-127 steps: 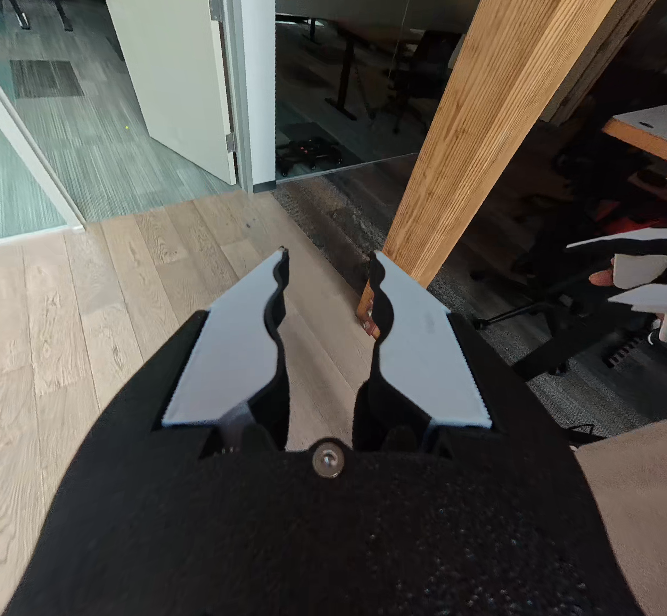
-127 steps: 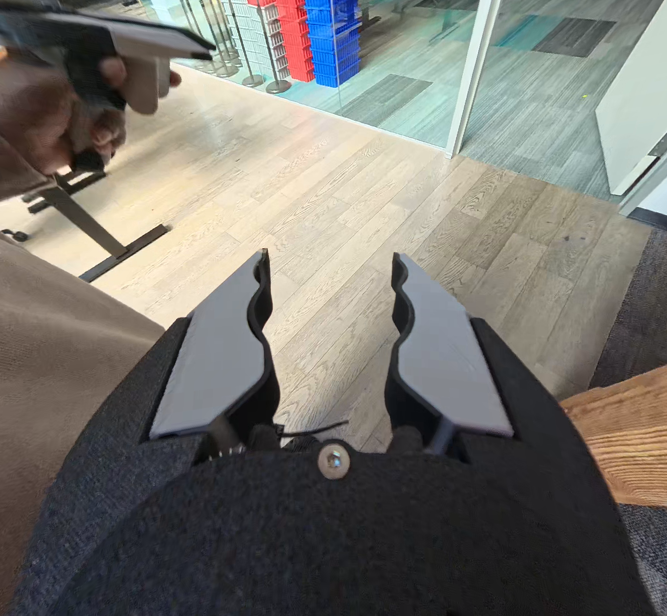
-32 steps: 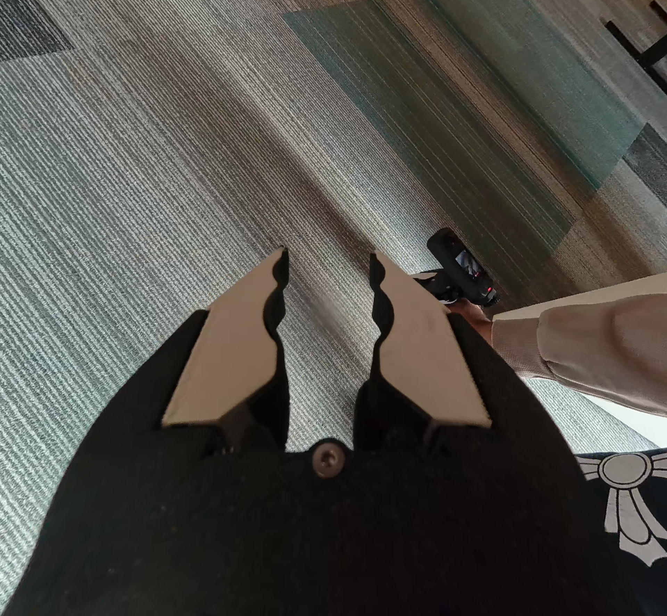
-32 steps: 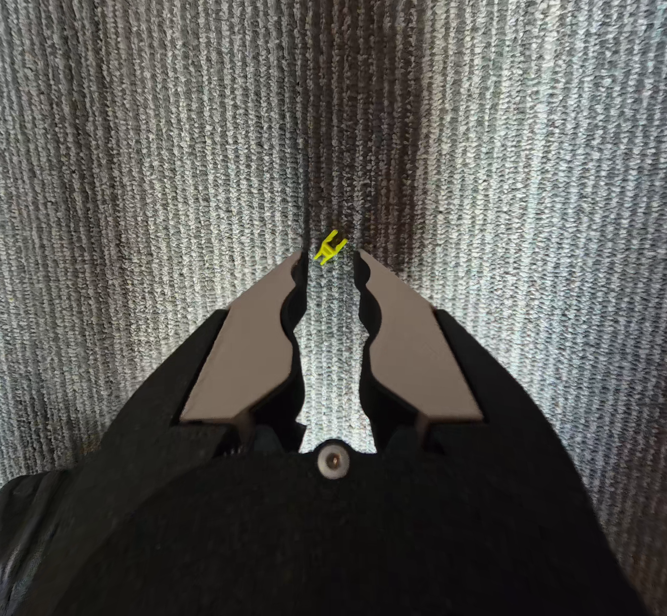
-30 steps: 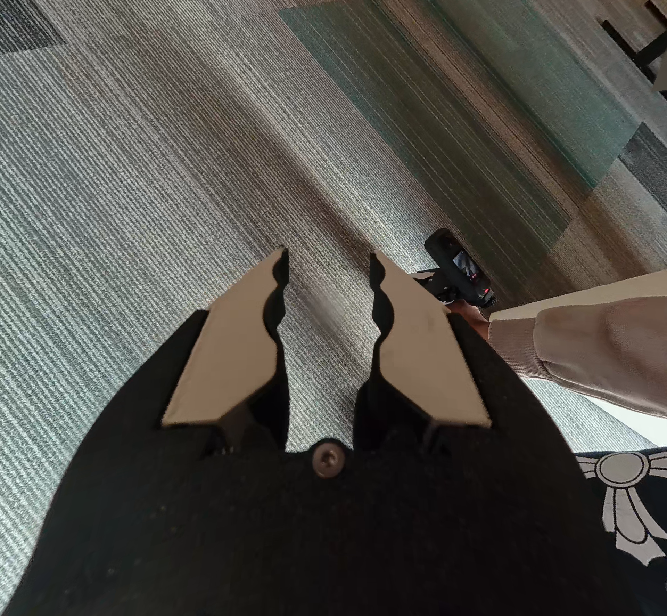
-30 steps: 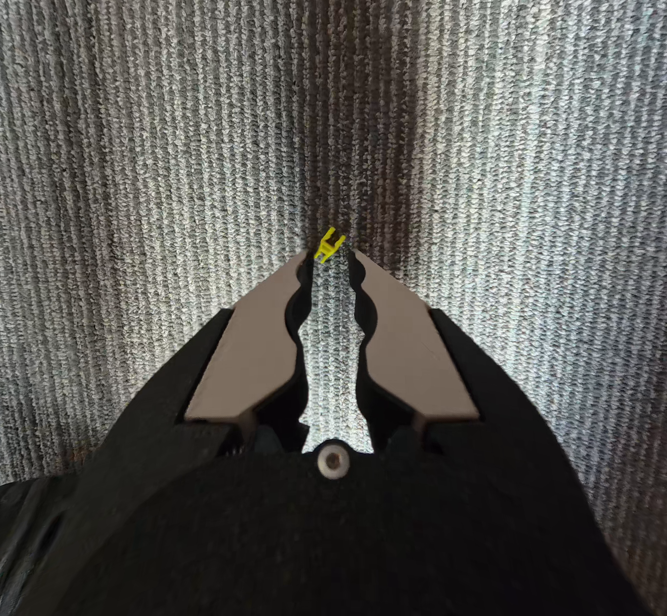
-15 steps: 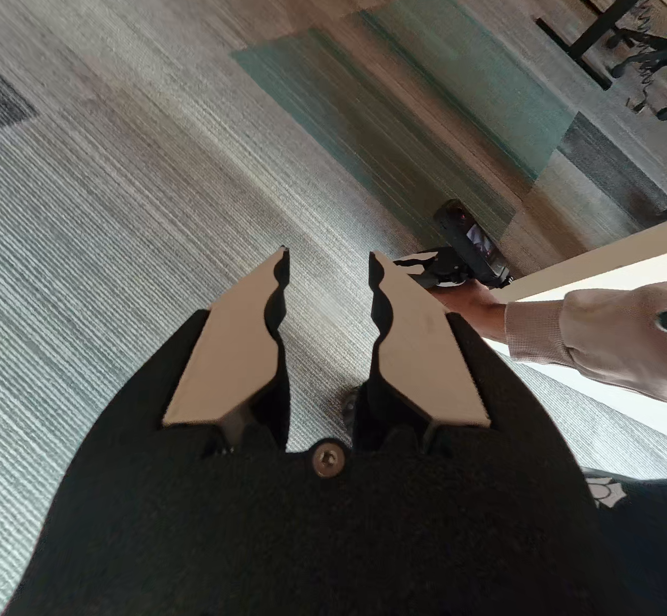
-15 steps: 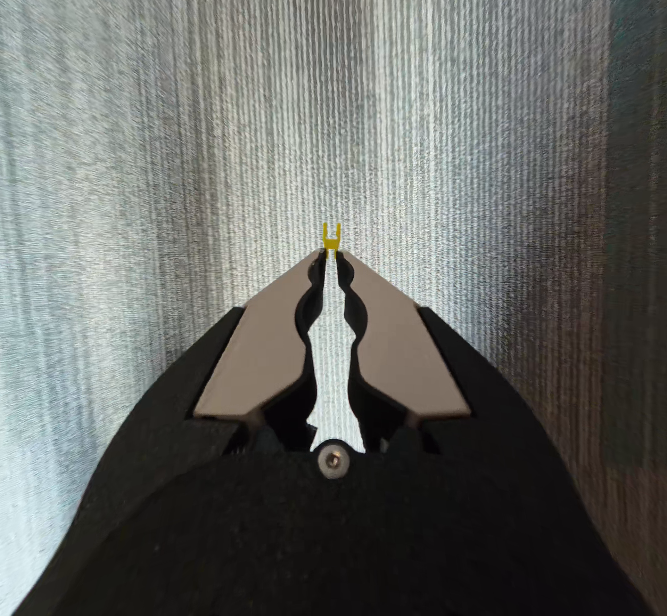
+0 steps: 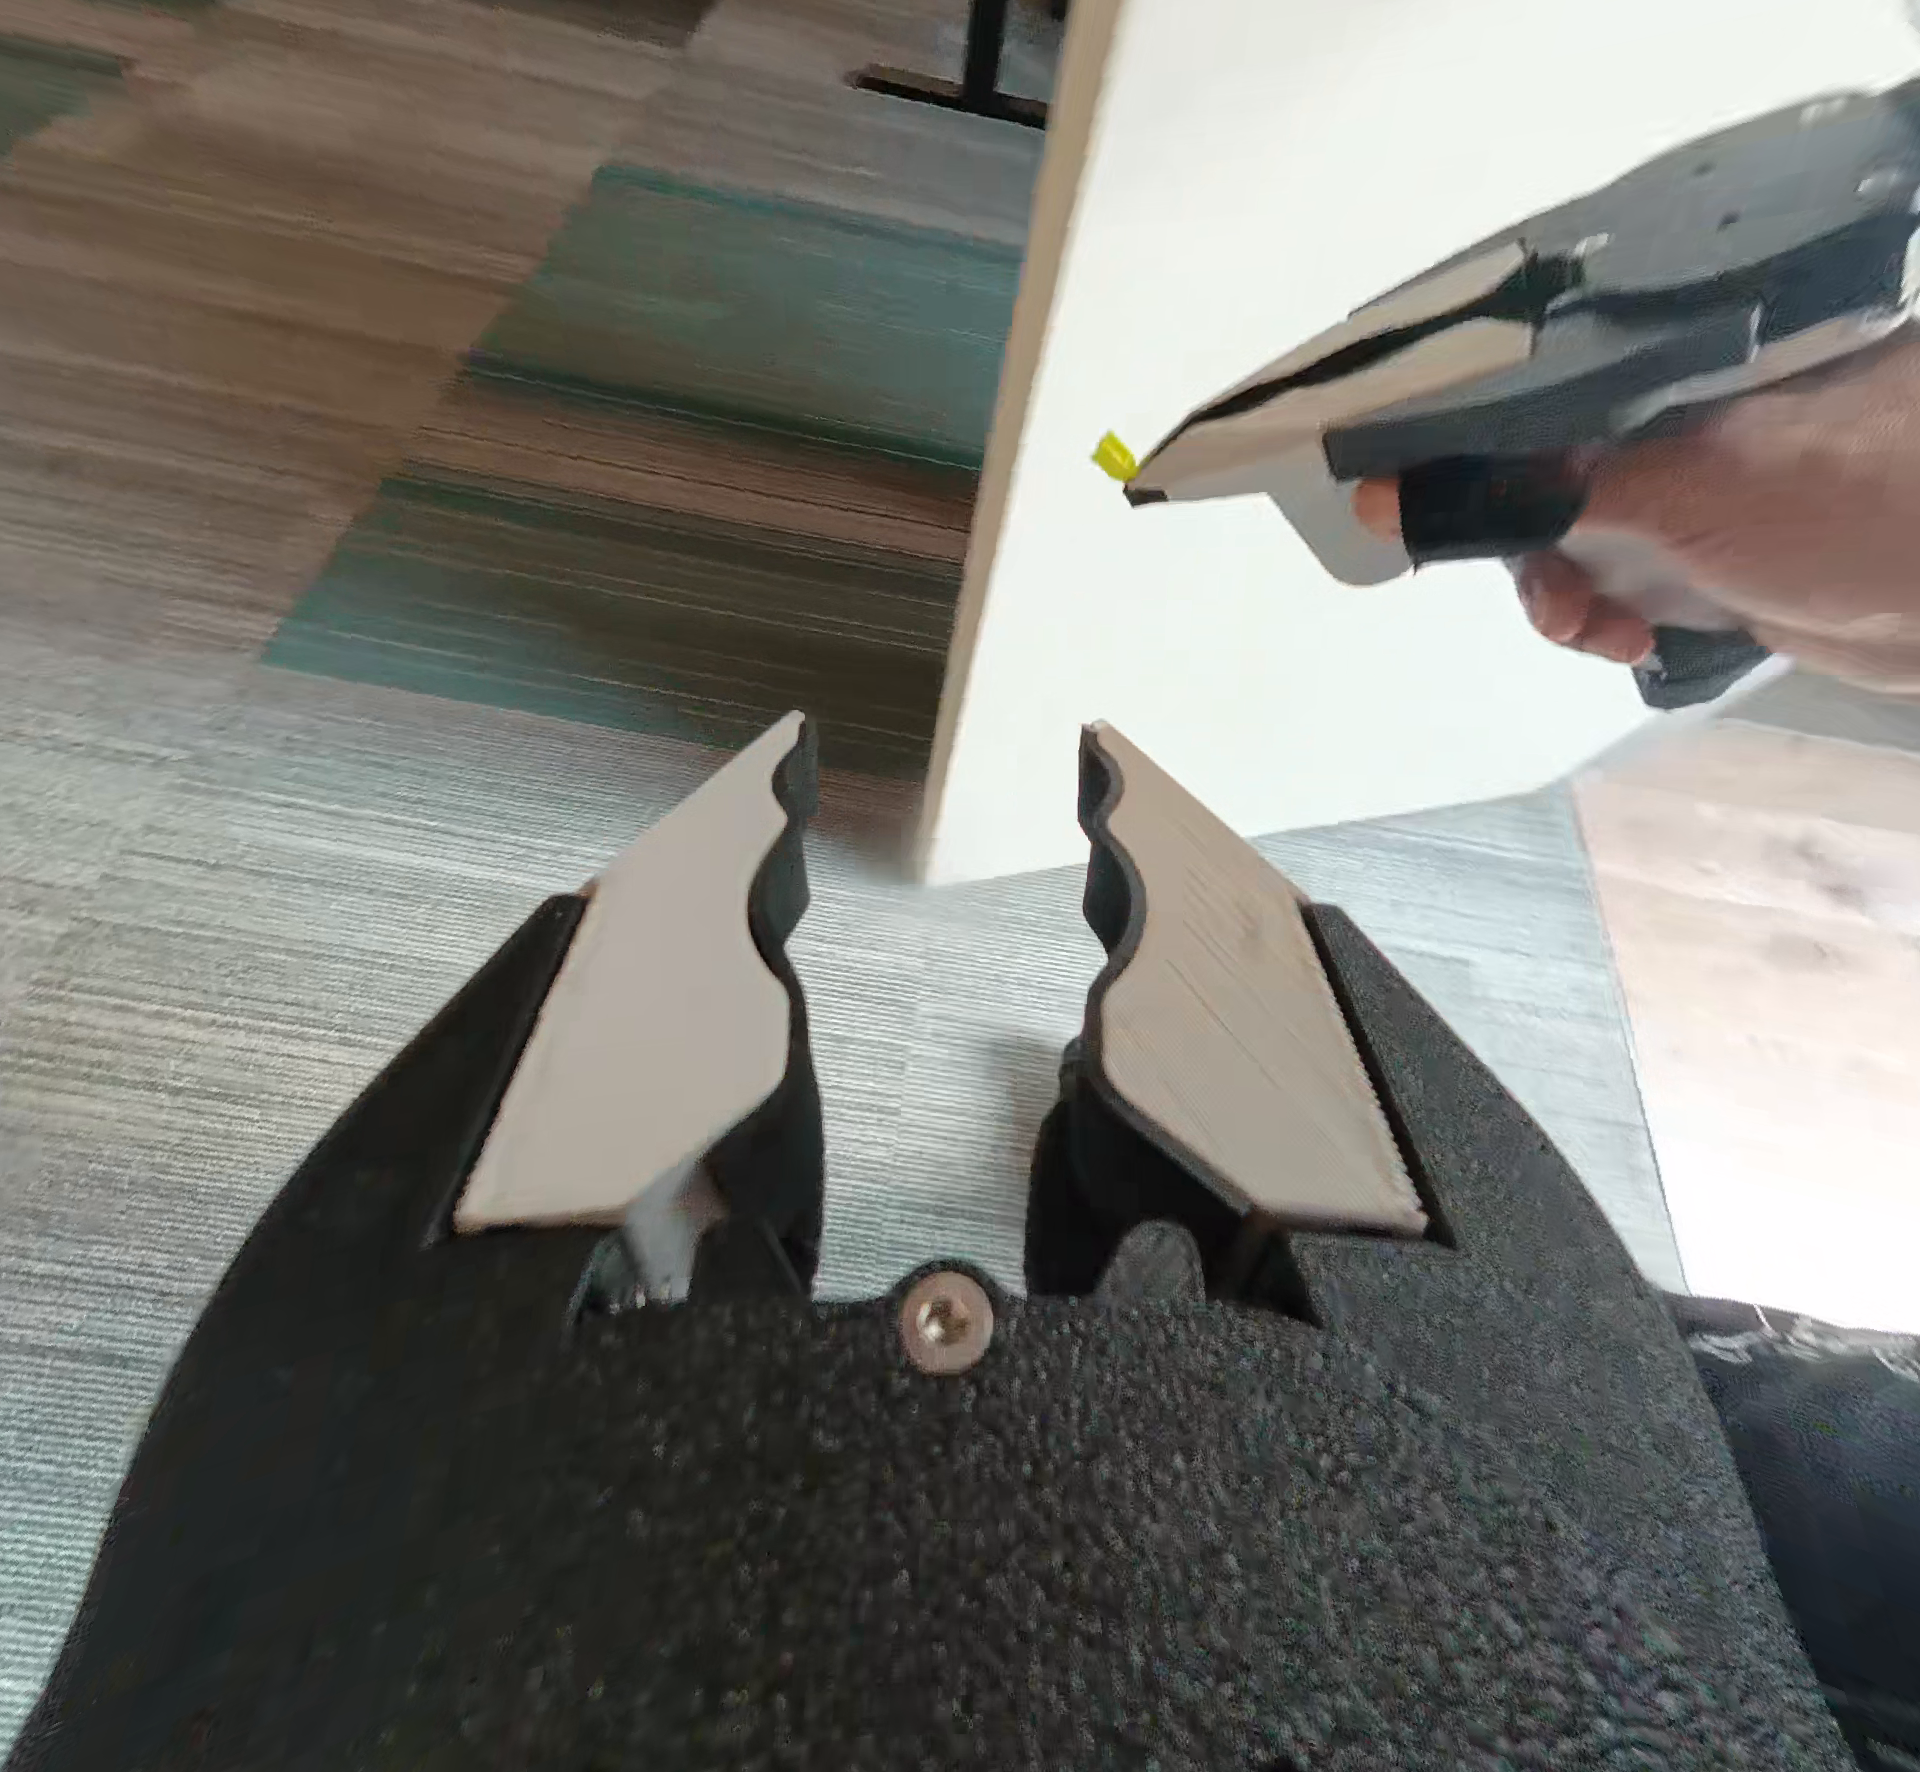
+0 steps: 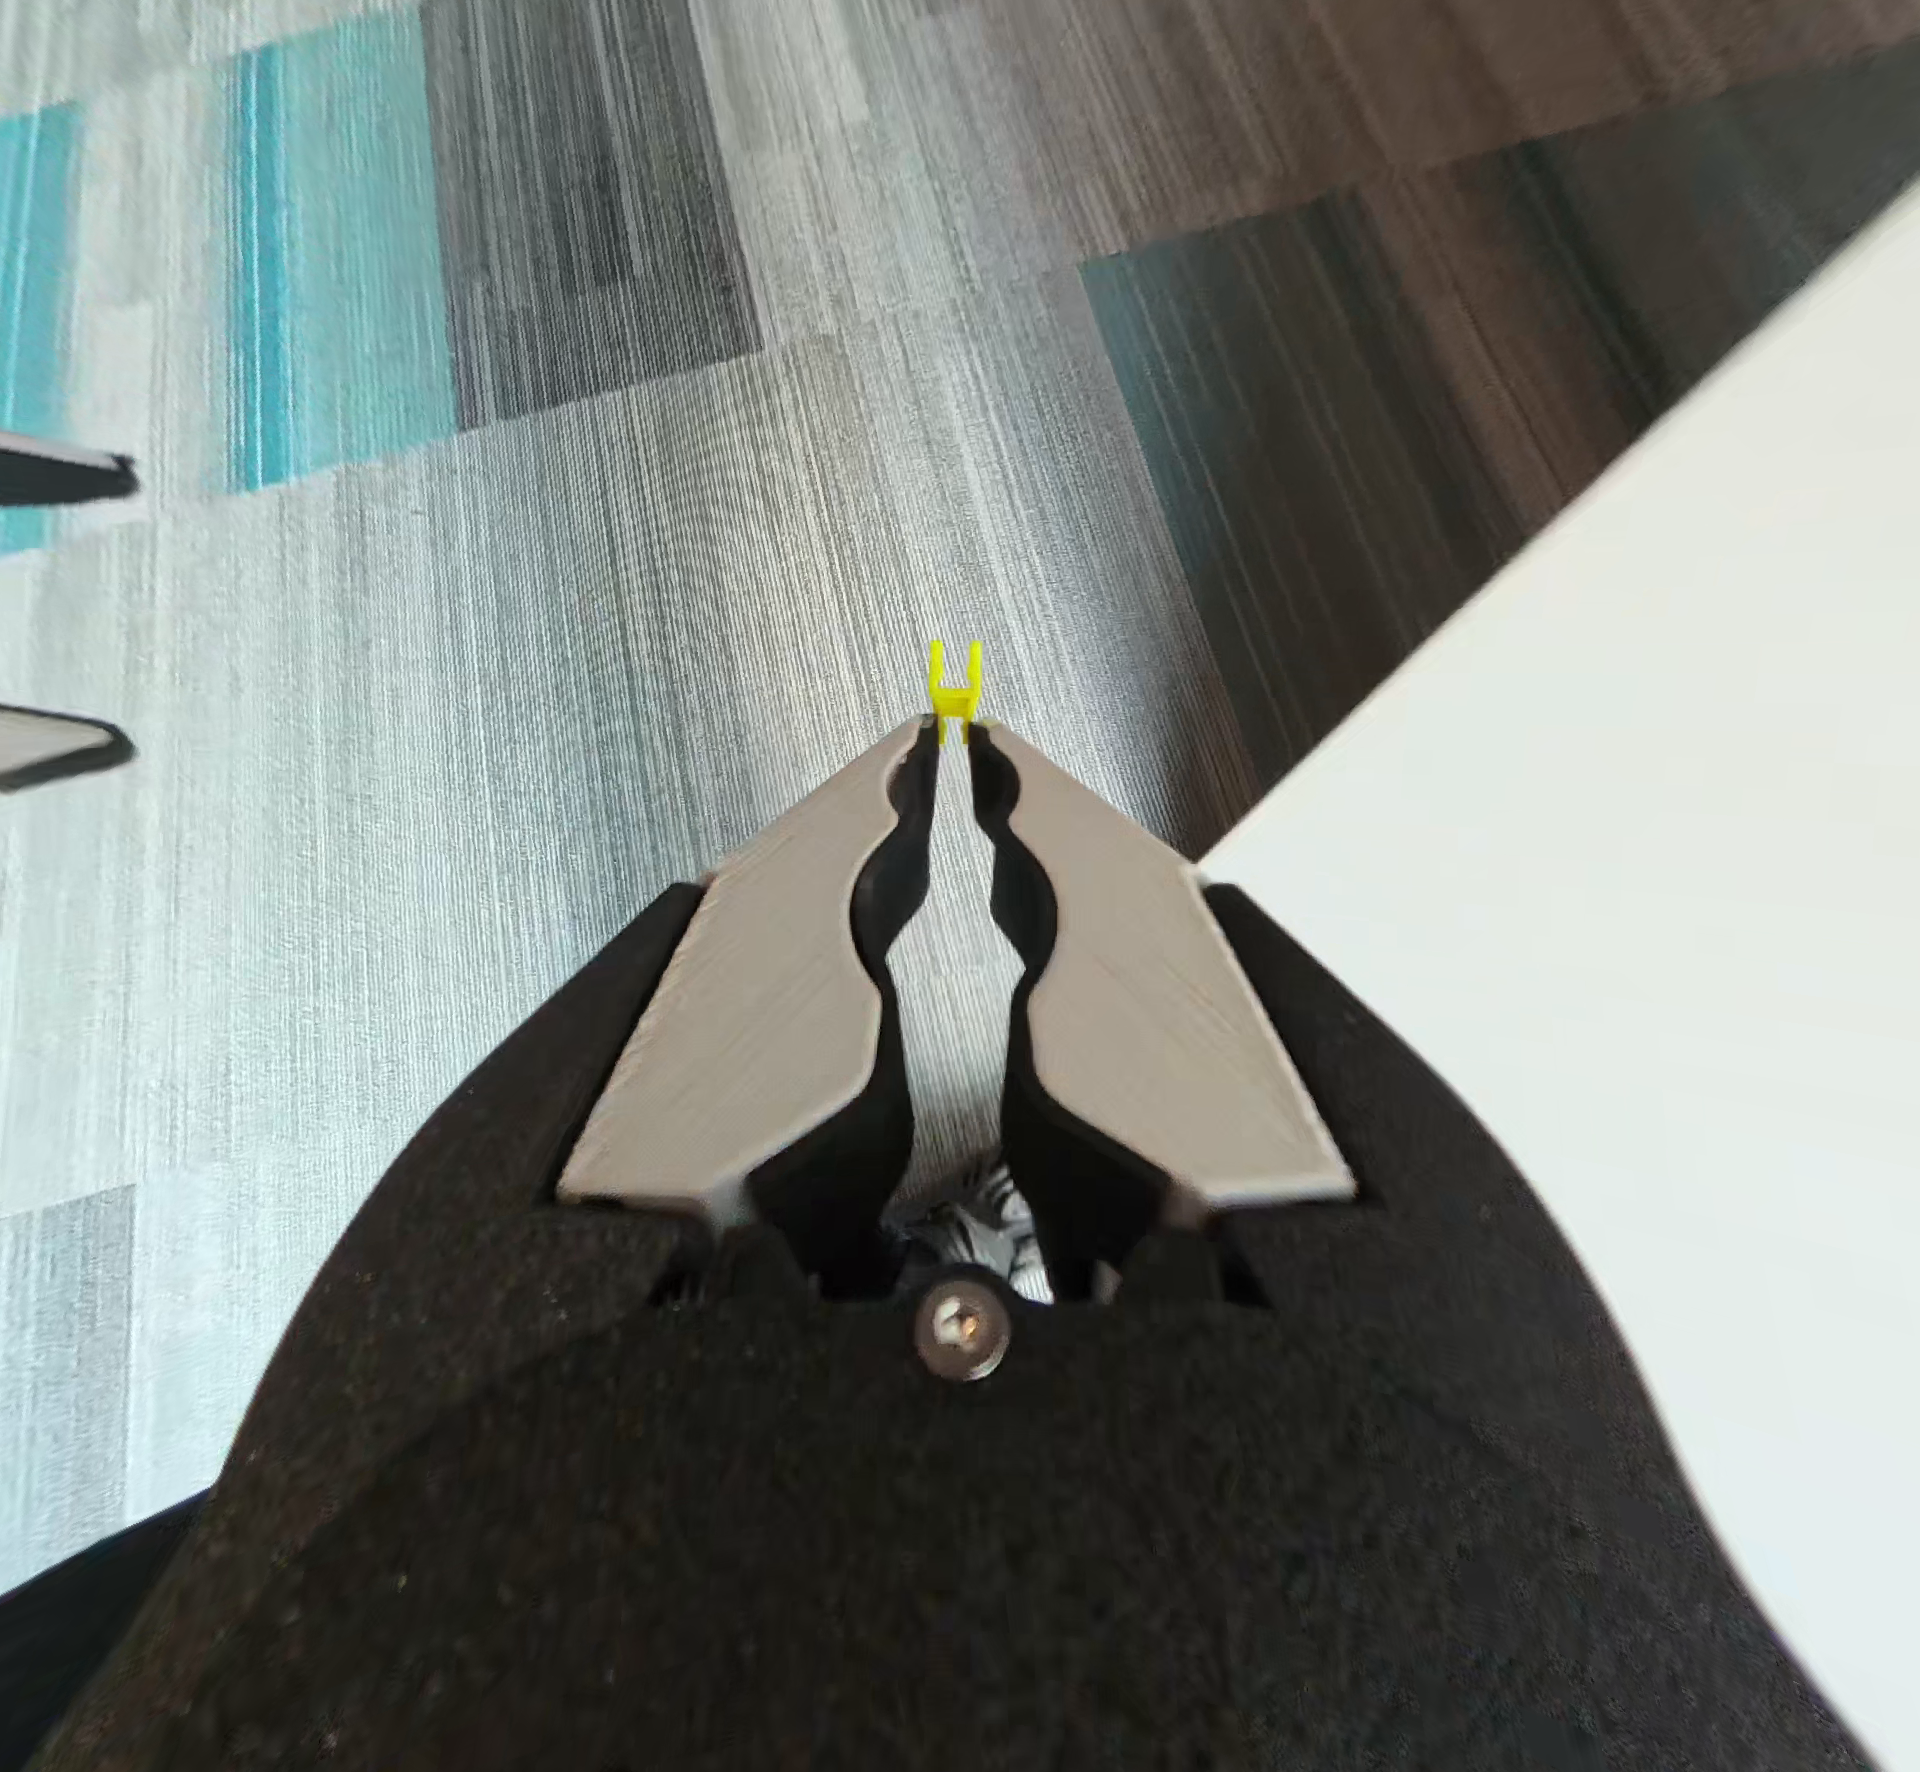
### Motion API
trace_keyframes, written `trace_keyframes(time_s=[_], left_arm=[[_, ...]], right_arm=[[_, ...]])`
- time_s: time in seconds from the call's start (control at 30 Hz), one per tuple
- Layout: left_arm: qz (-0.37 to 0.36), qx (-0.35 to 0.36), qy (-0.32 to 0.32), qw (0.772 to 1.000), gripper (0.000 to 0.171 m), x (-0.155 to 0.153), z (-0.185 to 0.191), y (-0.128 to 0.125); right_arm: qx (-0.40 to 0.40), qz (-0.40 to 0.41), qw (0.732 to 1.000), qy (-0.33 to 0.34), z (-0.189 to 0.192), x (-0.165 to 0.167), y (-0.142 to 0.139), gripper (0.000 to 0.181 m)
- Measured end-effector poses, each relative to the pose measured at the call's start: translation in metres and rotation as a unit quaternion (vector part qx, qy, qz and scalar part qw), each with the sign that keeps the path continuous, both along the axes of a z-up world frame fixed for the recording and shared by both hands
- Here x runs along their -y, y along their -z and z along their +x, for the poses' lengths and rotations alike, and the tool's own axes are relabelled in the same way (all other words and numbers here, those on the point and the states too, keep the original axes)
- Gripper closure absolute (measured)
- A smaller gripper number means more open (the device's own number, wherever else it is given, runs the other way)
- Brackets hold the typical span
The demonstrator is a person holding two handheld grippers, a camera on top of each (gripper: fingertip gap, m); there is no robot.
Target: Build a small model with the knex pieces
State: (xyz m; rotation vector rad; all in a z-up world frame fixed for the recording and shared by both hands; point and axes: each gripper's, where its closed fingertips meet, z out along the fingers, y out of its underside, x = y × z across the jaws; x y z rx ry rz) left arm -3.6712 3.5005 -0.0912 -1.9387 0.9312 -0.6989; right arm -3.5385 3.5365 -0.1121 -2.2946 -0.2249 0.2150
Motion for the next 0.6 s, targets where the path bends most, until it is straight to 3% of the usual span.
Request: trace_keyframes(time_s=[0.17,0.27,0.47,0.6], left_arm=[[0.011,-0.006,0.146,0.989,0.12,0.119,0.09,-0.101],[0.044,-0.001,0.251,0.967,0.12,0.191,0.165,-0.14],[0.084,0.007,0.423,0.902,0.119,0.363,0.351,-0.191],[0.089,0.029,0.48,0.872,0.118,0.493,0.482,-0.226]], right_arm=[[-0.007,0.058,0.992,0.109,0.085,0.145,-0.154,0.177],[-0.001,0.101,0.982,0.161,0.146,0.245,-0.212,0.178],[0.017,0.136,0.95,0.282,0.299,0.456,-0.252,0.177],[0.052,0.146,0.927,0.342,0.407,0.594,-0.265,0.177]])
